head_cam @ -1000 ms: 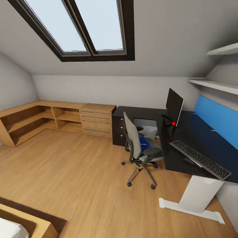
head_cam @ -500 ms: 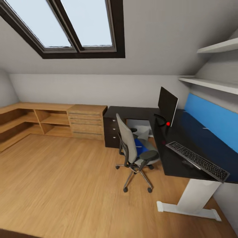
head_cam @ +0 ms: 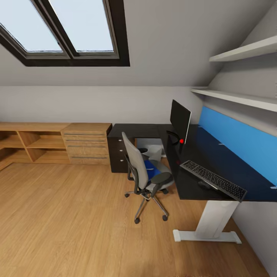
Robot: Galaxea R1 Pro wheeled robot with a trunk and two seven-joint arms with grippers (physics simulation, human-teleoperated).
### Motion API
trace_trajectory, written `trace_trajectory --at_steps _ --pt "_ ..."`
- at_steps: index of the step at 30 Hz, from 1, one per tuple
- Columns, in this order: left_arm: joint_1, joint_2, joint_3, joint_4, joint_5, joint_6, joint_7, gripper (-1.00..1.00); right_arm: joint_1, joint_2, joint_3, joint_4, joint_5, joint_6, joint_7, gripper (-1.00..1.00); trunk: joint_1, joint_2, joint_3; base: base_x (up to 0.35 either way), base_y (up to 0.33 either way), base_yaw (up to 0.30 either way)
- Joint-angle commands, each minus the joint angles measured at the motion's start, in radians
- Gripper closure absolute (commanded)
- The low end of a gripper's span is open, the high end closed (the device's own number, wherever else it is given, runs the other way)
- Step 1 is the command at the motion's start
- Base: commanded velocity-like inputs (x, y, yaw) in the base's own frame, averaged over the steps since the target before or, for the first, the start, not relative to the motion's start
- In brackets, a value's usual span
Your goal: In the bedroom, organize the workspace by keeping the computer under the desk, ensuring the monitor is on the desk, placing the keyboard on the desk next to the monitor, placing the mouse on the desk next to the keyboard, moving the folder from the swivel chair onto the desk next to the mouse, stacking the notebook on top of the folder with the pen on top of the notebook, and positioning the swivel chair next to the desk.
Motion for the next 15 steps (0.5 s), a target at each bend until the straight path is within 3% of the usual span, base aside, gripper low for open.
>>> trace_trajectory --at_steps 1,3,4,6,15 --pt "-0.001 0.001 -0.002 0.001 0.005 0.007 0.005 -1.00 -0.001 0.000 0.006 0.001 -0.010 -0.004 0.002 -1.00 0.004 -0.008 -0.004 0.001 0.000 -0.048" --pt "-0.001 0.002 -0.002 0.001 0.005 0.051 0.025 -1.00 -0.001 0.000 0.006 0.002 -0.010 -0.004 0.002 -1.00 0.012 -0.022 -0.011 0.000 0.000 -0.028" --pt "-0.001 0.004 -0.002 -0.003 0.006 0.127 0.055 -1.00 -0.001 0.000 0.006 0.003 -0.009 -0.004 0.002 -1.00 0.015 -0.029 -0.014 0.000 0.000 -0.010" --pt "-0.001 0.005 -0.002 -0.006 0.006 0.160 0.065 -1.00 -0.001 0.001 0.006 0.004 -0.008 -0.004 0.002 -1.00 0.023 -0.043 -0.020 0.000 0.000 -0.007" --pt "-0.001 0.012 -0.001 -0.013 0.006 0.220 0.081 -1.00 -0.001 0.000 0.008 0.008 -0.006 -0.003 0.003 -1.00 0.058 -0.106 -0.048 0.000 0.000 -0.002"
